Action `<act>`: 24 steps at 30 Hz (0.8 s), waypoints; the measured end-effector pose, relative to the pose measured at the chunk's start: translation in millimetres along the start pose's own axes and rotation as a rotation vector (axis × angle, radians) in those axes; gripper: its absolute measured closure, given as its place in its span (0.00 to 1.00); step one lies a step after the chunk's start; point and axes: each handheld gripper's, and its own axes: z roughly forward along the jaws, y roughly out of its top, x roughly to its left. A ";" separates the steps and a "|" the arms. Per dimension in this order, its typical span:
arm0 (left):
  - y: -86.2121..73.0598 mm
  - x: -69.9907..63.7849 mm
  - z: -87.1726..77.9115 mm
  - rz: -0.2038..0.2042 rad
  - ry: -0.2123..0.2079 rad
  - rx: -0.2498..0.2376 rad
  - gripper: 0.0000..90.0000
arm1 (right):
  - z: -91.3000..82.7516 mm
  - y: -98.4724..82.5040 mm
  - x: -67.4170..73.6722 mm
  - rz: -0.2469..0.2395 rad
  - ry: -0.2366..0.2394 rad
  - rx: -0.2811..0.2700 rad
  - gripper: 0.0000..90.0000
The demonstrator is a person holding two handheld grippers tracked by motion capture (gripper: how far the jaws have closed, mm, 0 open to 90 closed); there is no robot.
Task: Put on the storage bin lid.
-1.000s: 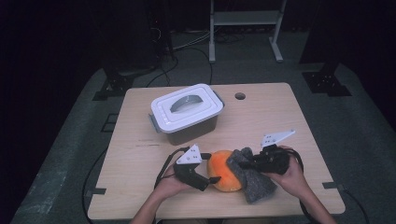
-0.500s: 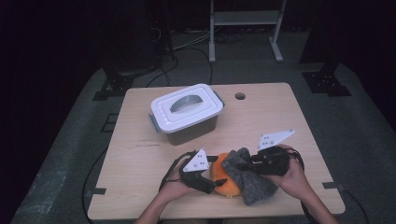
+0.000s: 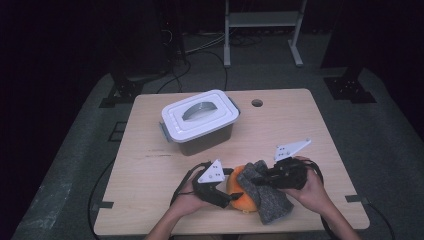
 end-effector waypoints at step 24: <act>-4.1 8.3 -5.2 -0.022 -0.012 0.024 0.25 | -4.5 -18.1 -9.5 0.056 0.038 -0.011 0.85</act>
